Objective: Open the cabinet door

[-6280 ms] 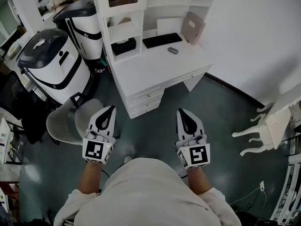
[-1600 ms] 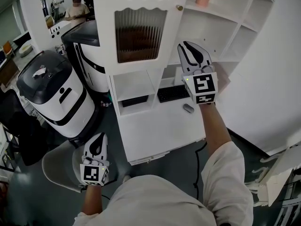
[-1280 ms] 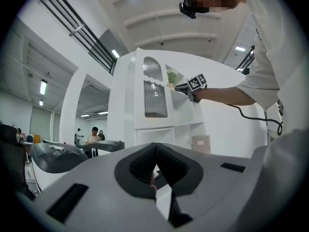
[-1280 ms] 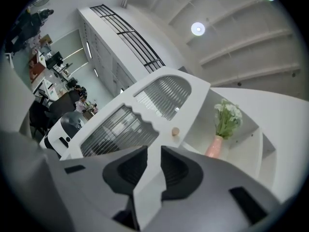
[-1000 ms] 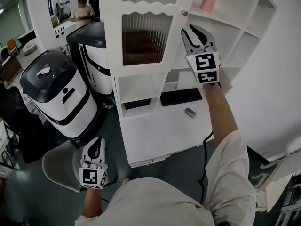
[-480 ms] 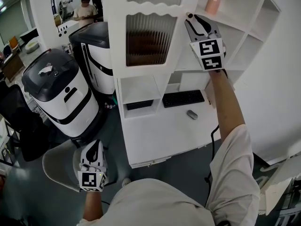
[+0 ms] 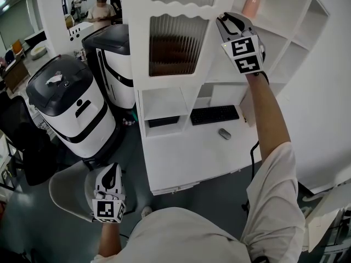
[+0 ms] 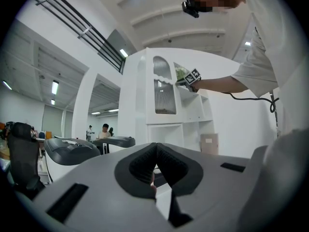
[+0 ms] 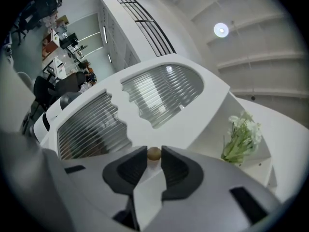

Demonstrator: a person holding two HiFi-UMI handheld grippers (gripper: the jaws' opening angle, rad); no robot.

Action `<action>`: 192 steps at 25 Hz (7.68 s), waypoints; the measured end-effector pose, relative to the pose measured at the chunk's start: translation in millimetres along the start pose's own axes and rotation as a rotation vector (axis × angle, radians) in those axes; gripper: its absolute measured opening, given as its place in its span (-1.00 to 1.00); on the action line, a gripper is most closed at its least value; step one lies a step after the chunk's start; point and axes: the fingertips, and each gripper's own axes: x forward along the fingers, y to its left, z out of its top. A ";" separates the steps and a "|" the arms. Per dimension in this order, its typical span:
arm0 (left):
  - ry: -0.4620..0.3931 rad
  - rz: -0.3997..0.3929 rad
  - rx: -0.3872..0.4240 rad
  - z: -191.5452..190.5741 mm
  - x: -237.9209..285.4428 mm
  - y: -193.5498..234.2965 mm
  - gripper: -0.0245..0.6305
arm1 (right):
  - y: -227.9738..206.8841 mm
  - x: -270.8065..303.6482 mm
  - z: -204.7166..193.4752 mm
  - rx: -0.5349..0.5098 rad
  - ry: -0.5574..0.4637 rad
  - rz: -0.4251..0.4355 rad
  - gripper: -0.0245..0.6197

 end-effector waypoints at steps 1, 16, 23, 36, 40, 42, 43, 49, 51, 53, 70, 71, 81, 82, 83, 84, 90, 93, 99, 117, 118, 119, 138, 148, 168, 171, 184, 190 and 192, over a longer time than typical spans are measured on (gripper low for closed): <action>0.001 0.000 -0.001 -0.9 -0.4 -0.2 -0.93 | -0.9 0.1 0.0 -0.010 0.001 -0.002 -0.63; 0.009 -0.020 -0.002 1.7 1.6 -7.8 -0.93 | 0.5 -11.2 4.4 -0.164 0.035 0.015 -0.67; 0.003 -0.056 0.001 2.0 6.0 -20.4 -0.93 | 3.9 -34.4 13.4 -0.231 0.033 0.007 -0.67; -0.012 -0.132 0.006 8.4 23.3 -40.5 -0.93 | 14.1 -85.2 42.6 -0.338 0.004 0.005 -0.68; -0.011 -0.152 0.005 9.2 28.1 -46.1 -0.93 | 19.6 -98.6 52.5 -0.381 -0.001 -0.003 -0.68; -0.010 -0.162 0.006 10.3 30.8 -48.7 -0.93 | 21.5 -104.7 57.7 -0.401 -0.001 -0.008 -0.68; -0.011 -0.167 0.007 10.8 31.9 -49.9 -0.93 | 22.6 -108.1 60.7 -0.408 -0.002 -0.010 -0.68; -0.016 -0.194 0.011 10.7 37.2 -56.6 -0.93 | 35.2 -132.5 82.9 -0.439 -0.026 -0.018 -0.69; -0.019 -0.203 0.012 10.7 38.7 -58.4 -0.93 | 41.1 -140.6 92.3 -0.452 -0.043 -0.015 -0.69; -0.019 -0.211 0.012 10.9 39.4 -59.8 -0.93 | 46.9 -148.7 102.4 -0.469 -0.064 -0.013 -0.69; -0.017 -0.205 0.010 8.8 9.8 -56.5 -0.93 | 119.9 -192.8 205.1 -0.714 -0.103 -0.108 -0.69; -0.016 -0.199 0.009 9.0 6.2 -54.2 -0.93 | 122.6 -193.1 208.9 -0.718 -0.093 -0.112 -0.69; -0.017 -0.167 0.001 6.9 -19.2 -35.8 -0.93 | 138.9 -197.4 231.3 -0.697 -0.154 -0.124 -0.67; -0.016 -0.163 0.000 6.8 -20.6 -34.1 -0.93 | 140.0 -198.2 232.8 -0.692 -0.167 -0.121 -0.67; -0.014 -0.157 0.001 7.0 -22.0 -32.1 -0.93 | 141.0 -199.1 234.5 -0.686 -0.180 -0.117 -0.66; -0.013 -0.150 0.002 7.9 -23.3 -30.0 -0.93 | 142.0 -200.0 236.2 -0.682 -0.192 -0.113 -0.66; -0.021 -0.088 0.015 12.5 -33.2 -10.8 -0.93 | 148.1 -202.8 242.7 -0.670 -0.221 -0.096 -0.66; -0.020 -0.046 0.021 14.6 -43.5 4.0 -0.93 | 152.7 -204.5 250.2 -0.666 -0.242 -0.092 -0.66; -0.011 0.031 0.023 12.8 -65.6 30.0 -0.93 | 165.4 -205.1 266.2 -0.672 -0.277 -0.095 -0.68; 0.000 0.108 0.002 5.8 -97.9 51.2 -0.93 | 183.2 -219.1 303.2 -0.543 -0.449 -0.067 -0.91; -0.002 0.105 0.004 6.9 -96.3 50.1 -0.93 | 179.6 -223.5 304.4 -0.520 -0.467 -0.070 -0.91; -0.003 0.100 0.006 8.2 -94.2 48.6 -0.93 | 175.3 -227.7 305.4 -0.492 -0.482 -0.070 -0.91; -0.018 -0.022 0.027 18.8 -49.2 11.7 -0.93 | 93.4 -259.1 218.2 -0.138 -0.379 -0.090 -0.91; -0.033 -0.083 0.037 25.8 -20.3 -7.1 -0.93 | 74.9 -281.1 131.3 0.034 -0.239 -0.126 -0.91; -0.057 -0.146 0.054 35.3 25.5 -22.3 -0.93 | 120.1 -342.4 -17.3 0.421 -0.054 -0.163 -0.91; -0.059 -0.148 0.056 35.2 31.2 -21.2 -0.93 | 130.1 -348.7 -33.5 0.451 -0.044 -0.165 -0.91; -0.053 -0.164 0.058 29.2 38.6 -17.1 -0.93 | 187.3 -373.3 -80.5 0.586 0.021 -0.158 -0.91; -0.061 -0.173 0.055 31.2 39.9 -18.2 -0.93 | 200.5 -378.3 -87.4 0.619 0.040 -0.161 -0.91; -0.066 -0.176 0.054 33.3 39.6 -19.0 -0.93 | 202.3 -378.6 -85.3 0.623 0.034 -0.160 -0.91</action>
